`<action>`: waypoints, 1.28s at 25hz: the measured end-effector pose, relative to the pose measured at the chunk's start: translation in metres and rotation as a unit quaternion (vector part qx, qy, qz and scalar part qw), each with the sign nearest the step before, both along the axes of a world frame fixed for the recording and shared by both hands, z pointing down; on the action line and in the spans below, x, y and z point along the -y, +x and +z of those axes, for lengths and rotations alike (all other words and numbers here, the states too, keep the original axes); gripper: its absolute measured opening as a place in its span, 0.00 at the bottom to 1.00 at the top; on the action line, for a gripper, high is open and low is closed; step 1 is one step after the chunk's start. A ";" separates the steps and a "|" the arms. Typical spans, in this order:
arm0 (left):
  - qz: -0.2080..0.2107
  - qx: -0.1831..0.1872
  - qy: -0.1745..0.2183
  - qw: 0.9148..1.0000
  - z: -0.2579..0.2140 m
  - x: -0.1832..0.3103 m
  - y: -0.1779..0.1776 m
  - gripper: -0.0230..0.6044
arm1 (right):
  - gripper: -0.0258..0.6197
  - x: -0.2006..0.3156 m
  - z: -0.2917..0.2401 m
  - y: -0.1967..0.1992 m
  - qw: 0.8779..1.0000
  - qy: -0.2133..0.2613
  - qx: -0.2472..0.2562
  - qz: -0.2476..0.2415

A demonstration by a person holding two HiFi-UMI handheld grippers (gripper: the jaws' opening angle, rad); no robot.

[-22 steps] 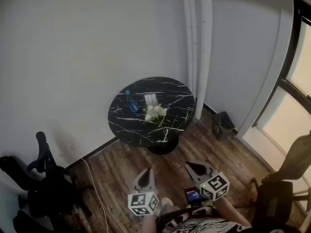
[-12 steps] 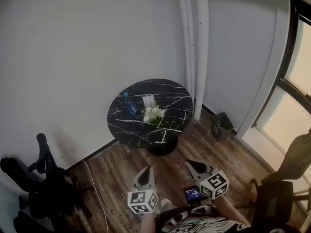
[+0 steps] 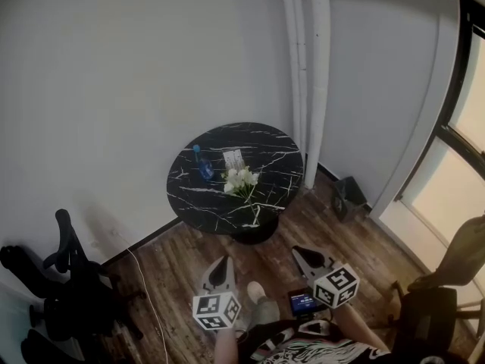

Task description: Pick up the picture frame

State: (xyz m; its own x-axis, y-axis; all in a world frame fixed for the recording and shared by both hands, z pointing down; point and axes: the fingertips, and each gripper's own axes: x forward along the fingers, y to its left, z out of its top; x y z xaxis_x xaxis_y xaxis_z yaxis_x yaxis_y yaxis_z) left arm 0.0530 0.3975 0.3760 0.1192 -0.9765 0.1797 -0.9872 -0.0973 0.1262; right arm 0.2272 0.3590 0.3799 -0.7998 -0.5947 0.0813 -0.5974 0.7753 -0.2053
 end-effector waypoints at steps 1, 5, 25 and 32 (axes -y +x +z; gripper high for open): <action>0.000 -0.001 0.000 1.000 0.002 0.007 -0.003 0.06 | 0.07 0.007 0.003 -0.002 1.000 -0.003 0.000 0.001; 0.001 -0.007 -0.005 1.000 0.007 0.044 -0.017 0.06 | 0.07 0.043 0.012 -0.010 1.000 -0.016 -0.007 0.007; 0.060 -0.025 -0.029 0.997 0.018 0.349 -0.154 0.06 | 0.07 0.324 0.030 -0.150 0.995 -0.068 -0.047 0.054; 0.070 -0.044 -0.037 0.996 0.036 0.404 -0.185 0.06 | 0.07 0.376 0.050 -0.170 0.991 -0.084 -0.079 0.073</action>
State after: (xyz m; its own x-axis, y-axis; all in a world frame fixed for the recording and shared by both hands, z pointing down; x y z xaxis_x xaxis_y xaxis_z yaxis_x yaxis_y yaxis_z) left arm -0.1317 -0.0068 0.4122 0.2720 -0.9337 0.2329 -0.9494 -0.2209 0.2233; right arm 0.0570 -0.0165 0.4299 -0.6755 -0.6713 0.3052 -0.7358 0.6408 -0.2190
